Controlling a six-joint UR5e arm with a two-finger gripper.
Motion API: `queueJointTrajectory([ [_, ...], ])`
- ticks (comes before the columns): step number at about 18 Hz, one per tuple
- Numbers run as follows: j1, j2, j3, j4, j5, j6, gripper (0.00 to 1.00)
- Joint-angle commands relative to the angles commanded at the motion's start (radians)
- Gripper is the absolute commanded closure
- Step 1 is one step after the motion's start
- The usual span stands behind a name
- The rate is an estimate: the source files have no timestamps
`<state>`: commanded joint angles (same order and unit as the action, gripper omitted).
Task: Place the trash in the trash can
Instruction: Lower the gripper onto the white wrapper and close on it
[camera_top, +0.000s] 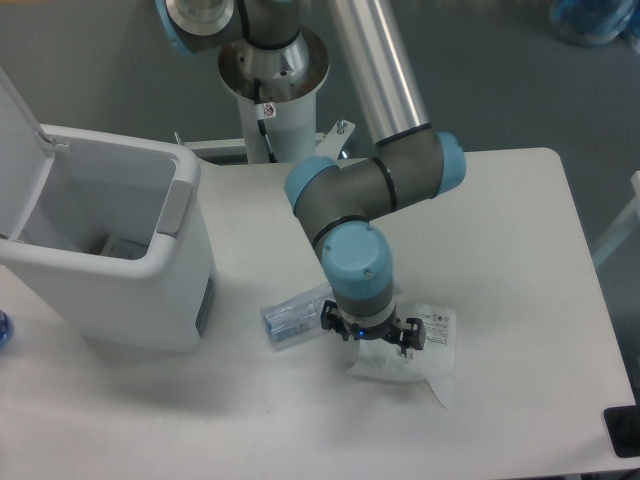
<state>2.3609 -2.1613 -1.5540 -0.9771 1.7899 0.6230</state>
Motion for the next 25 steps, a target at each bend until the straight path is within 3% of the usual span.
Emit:
queueJointTrajectory([
  [3,-0.009,-0.020,0.005,0.006,0.058,0.001,0.01],
  [4,-0.014,-0.023,0.008,0.005,0.060,0.001,0.10],
  [7,-0.014,-0.019,0.009,0.005,0.059,0.001,0.47],
  [8,-0.014,-0.019,0.011,0.006,0.059,0.004,0.65],
  [10,-0.014,-0.020,0.015,0.006,0.059,0.006,0.91],
  [11,-0.014,-0.020,0.017,0.006,0.059,0.006,1.00],
  [22,0.001,-0.012,0.048,0.008,0.049,-0.005,1.00],
  [25,0.014,0.023,0.060,0.008,0.011,-0.006,1.00],
])
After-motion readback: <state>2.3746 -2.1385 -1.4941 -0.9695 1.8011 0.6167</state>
